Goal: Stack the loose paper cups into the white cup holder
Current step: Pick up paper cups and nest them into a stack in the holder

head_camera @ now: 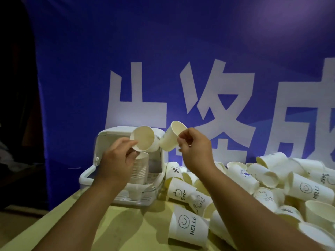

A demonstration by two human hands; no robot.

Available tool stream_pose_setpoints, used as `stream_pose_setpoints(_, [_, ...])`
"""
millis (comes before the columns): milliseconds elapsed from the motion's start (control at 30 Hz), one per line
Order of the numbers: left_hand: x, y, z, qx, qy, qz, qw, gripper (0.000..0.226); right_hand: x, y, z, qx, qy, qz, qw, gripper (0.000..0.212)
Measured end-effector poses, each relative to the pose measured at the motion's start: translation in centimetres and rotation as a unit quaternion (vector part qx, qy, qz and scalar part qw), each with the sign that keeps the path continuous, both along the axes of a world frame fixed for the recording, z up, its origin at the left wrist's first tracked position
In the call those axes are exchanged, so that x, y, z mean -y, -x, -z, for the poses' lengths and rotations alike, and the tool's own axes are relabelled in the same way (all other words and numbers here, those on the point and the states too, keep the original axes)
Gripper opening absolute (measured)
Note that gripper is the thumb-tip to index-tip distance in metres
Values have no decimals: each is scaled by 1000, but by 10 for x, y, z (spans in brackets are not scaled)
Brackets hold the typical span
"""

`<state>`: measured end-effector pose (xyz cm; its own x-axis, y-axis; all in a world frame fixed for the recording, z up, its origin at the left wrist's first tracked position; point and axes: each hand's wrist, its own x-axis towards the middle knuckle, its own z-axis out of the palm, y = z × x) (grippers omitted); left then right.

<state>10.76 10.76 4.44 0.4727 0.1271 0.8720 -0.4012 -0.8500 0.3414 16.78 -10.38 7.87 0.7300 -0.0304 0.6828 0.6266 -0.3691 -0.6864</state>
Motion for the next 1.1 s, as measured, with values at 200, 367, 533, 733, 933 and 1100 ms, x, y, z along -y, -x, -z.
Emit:
stream_pose_setpoints(200, [-12,-2,1,84,-9,-82,993,15,-37,4,-3,-19,-85,-37,996,15])
stream_pose_setpoints(367, [-20,-5,3,34,-21,-112,993,15,-47,1,14,-4,-111,-27,993,21])
stream_pose_setpoints(533, [-22,-11,7,-33,-43,-113,992,12,-46,-1,19,39,-80,-25,996,22])
stream_pose_setpoints(733, [-22,-20,19,-122,-163,-187,961,13,-47,0,18,57,-61,-28,996,18])
stream_pose_setpoints(933, [-16,-26,28,-217,38,21,975,39,-52,1,16,44,39,-26,998,16])
stream_pose_setpoints(1100, [-12,-25,31,-168,35,24,985,104,-56,-3,20,52,185,-4,981,19])
